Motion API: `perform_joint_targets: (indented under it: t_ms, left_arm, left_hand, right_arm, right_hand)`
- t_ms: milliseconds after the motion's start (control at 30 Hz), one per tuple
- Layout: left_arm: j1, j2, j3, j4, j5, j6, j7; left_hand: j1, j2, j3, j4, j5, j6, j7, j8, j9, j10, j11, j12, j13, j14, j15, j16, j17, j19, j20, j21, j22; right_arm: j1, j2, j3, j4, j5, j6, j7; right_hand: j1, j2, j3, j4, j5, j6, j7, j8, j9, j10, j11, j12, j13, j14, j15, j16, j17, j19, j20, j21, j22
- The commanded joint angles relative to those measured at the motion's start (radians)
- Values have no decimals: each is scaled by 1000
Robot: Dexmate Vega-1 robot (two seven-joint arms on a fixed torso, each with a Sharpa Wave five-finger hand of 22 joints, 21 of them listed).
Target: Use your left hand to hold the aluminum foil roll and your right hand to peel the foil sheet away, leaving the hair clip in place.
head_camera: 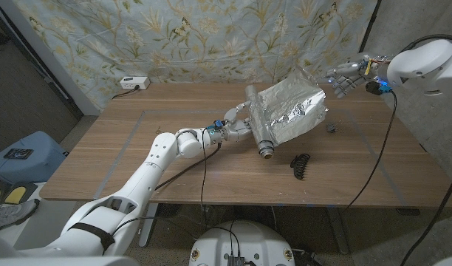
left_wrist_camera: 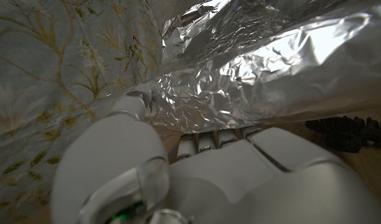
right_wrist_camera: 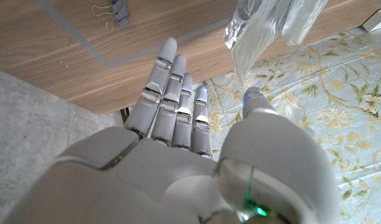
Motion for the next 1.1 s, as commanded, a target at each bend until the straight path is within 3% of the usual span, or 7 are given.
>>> perform_joint_targets:
  t_ms: [33,367,633,800,933,1033,1100]
  left_arm:
    - [-4,-3,2,8,6,-8,-2]
    - [-9,-6,4,13,13,-8,-4]
    - [-15,-12,3,21,17,-6,-8]
    - [-15,-12,2,22,20,-5,-11]
    - [-13,-12,1,21,20,-2,-12]
    - [-15,-10,3,21,23,2,-17]
    - [-14,-11,2,22,20,4,-18]
  left_hand:
    - [-3,11,10,-1,-1,4,2,2,3,5,-2,0,1,9,-3,6,2,6,-3,1,1]
    - [-5,12,12,0,-2,5,3,1,3,6,-1,-2,1,7,-2,6,2,5,-2,1,1]
    - [-7,11,13,-1,-3,6,2,0,4,6,-1,-2,2,7,-2,6,2,5,-3,0,1]
    - [-7,12,14,0,-3,8,2,0,4,7,-1,-3,2,6,-2,6,2,4,-2,-1,1]
    - [-8,12,15,0,-4,9,2,0,4,6,-1,-4,2,8,-2,7,2,5,-2,-1,1]
    - [-8,12,16,-1,-4,10,2,0,4,7,-2,-4,2,8,-2,7,2,6,-3,0,1]
    - [-8,12,17,-1,-4,9,3,-1,4,7,-2,-4,2,8,-2,6,2,5,-3,-1,1]
  right_arm:
    - [42,-24,-71,45,67,106,92]
    - [139,10,-207,99,56,145,165]
    - [191,52,-281,118,33,151,190]
    - [195,69,-297,123,24,153,178]
    - [194,76,-305,111,10,137,146]
    - [196,82,-306,100,8,115,125]
    - [199,84,-312,91,-2,102,108]
  right_hand:
    - [-24,-12,-17,-3,12,-34,51,-2,-11,-27,0,-18,-1,-29,20,-16,-7,-7,21,-17,1]
    - [-40,-28,-34,-8,24,-75,51,1,-25,-61,1,-41,-2,-59,36,-29,-18,-24,42,-42,1]
    - [-27,-19,-30,-18,32,-91,51,4,-30,-54,2,-39,1,-38,24,-16,-20,-10,32,-46,1]
    - [-10,-6,-26,-31,36,-91,51,13,-34,-31,2,-31,8,-11,-9,1,-16,8,15,-49,3]
    - [28,18,-18,-59,36,-57,50,34,-34,18,-1,-7,27,41,-63,42,7,47,-24,-46,5]
    - [58,36,-11,-79,32,-30,48,44,-31,64,-30,18,44,77,-102,67,20,80,-55,-39,7]
    - [81,47,-5,-94,29,3,45,55,-27,105,-67,44,56,119,-140,89,28,112,-82,-29,9]
